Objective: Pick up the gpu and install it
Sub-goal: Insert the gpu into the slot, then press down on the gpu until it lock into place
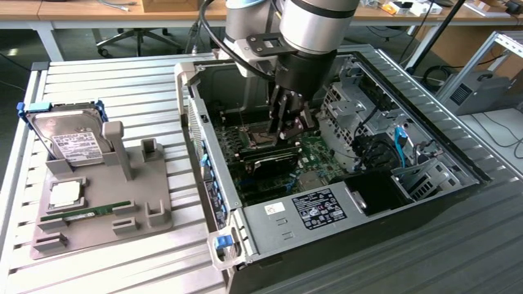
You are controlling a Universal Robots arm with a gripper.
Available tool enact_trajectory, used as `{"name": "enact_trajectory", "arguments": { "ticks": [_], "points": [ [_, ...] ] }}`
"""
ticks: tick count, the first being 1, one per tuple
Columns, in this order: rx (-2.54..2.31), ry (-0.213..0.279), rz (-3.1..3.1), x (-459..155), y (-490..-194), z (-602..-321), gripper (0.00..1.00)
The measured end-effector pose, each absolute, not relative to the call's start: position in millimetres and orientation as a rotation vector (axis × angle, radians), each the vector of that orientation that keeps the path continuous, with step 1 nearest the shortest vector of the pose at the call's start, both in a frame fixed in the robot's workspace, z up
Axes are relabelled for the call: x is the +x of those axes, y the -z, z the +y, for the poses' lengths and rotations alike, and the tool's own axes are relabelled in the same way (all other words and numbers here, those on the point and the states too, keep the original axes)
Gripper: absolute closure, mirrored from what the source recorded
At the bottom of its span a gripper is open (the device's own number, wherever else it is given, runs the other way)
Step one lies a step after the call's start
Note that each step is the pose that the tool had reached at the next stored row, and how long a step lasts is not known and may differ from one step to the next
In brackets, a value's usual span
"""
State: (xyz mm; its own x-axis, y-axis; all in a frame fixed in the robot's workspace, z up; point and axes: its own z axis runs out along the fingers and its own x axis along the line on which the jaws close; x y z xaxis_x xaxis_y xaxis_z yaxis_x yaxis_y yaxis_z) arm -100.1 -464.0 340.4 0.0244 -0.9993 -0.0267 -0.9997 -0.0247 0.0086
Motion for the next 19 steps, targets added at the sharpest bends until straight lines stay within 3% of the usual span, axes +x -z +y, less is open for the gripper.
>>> {"name": "enact_trajectory", "arguments": {
  "ticks": [14,15,17,19],
  "points": [
    [-2.240,-0.039,2.184,-100.0,-340.4,-464.1,0.66],
    [-2.240,-0.039,2.184,-100.0,-340.4,-464.0,0.67],
    [-2.240,-0.039,2.184,-100.0,-340.4,-464.0,0.80],
    [-2.240,-0.039,2.184,-100.0,-340.4,-464.1,0.80]
  ]
}}
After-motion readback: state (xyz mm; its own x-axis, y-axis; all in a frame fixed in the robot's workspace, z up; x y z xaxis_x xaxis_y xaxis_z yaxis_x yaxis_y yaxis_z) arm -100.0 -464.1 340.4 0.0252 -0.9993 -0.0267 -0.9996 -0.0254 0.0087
